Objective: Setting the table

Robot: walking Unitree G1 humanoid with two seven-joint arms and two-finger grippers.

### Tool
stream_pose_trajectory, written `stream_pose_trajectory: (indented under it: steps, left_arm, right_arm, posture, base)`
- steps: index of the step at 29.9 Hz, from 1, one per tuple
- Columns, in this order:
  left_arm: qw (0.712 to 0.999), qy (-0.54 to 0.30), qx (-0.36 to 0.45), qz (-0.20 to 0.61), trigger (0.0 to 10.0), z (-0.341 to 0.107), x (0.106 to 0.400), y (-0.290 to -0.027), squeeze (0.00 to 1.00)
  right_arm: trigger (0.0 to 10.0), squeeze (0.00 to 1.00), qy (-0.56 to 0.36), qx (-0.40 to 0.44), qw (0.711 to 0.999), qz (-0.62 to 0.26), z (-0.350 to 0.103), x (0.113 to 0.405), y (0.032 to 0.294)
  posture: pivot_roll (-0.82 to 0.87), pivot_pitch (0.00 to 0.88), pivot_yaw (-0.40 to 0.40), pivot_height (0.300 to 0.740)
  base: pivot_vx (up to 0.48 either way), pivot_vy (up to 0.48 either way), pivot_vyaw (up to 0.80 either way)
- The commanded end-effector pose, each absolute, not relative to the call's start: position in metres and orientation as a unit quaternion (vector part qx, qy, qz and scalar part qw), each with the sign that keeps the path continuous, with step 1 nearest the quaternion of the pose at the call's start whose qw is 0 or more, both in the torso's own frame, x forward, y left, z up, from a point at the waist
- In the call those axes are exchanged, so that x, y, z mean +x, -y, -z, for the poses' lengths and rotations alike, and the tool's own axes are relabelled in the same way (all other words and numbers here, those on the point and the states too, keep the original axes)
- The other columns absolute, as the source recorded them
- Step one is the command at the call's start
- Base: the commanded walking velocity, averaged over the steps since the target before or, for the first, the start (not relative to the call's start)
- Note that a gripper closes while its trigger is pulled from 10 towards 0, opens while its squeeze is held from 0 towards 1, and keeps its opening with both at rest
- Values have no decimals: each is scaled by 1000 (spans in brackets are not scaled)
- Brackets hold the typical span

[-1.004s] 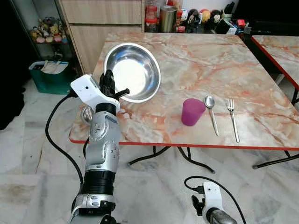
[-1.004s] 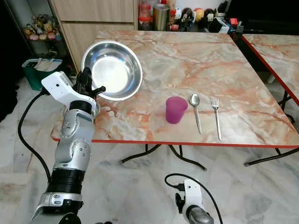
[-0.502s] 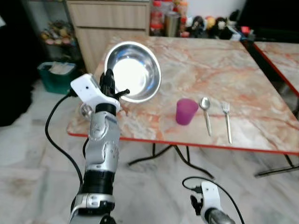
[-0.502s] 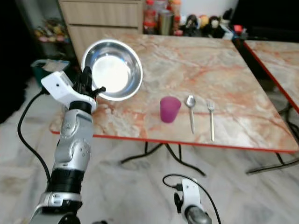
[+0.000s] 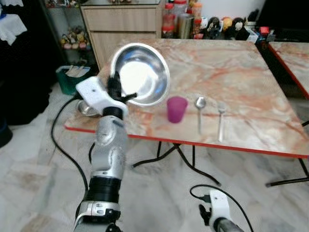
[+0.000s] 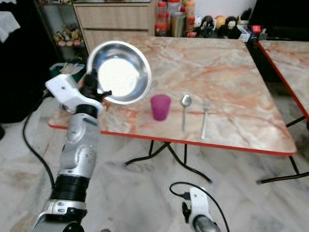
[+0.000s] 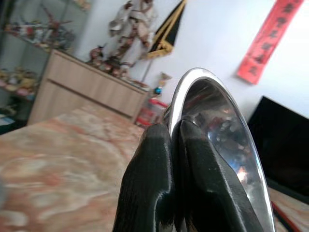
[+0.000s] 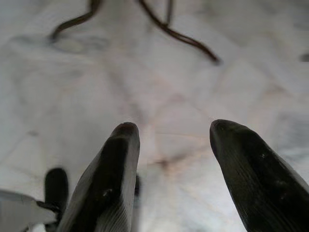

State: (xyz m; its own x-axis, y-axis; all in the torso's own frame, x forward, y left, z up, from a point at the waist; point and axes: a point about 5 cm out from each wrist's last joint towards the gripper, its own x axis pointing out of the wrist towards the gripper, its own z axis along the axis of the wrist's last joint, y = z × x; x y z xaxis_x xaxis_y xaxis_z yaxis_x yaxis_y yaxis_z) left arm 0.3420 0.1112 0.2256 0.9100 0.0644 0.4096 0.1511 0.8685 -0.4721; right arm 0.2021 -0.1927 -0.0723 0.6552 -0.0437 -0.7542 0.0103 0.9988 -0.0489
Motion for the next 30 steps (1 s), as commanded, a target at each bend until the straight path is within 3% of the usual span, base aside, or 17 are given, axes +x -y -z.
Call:
stream_pose_trajectory:
  steps: [1, 13, 17, 30]
  left_arm:
    - [941, 223, -253, 15, 10000, -231, 341, -114, 0]
    - [940, 229, -254, 17, 10000, -234, 341, -113, 0]
    - [940, 227, -253, 17, 10000, -233, 340, -113, 0]
    - [940, 226, -254, 23, 10000, -233, 339, -111, 0]
  right_arm:
    - [10000, 0, -415, -8, 910, 11, 73, 203, 184]
    - [10000, 0, -411, -27, 911, 6, 72, 205, 186]
    - [10000, 0, -412, -35, 911, 8, 72, 205, 186]
    - [10000, 0, -413, -25, 910, 15, 72, 205, 187]
  posture:
    - [49, 81, -15, 740]
    - [50, 82, -20, 740]
    - [51, 83, -21, 740]
    - [46, 83, -20, 740]
  base:
    - [0, -281, 0]
    - [0, -285, 0]
    - [241, -287, 547]
    - [244, -288, 0]
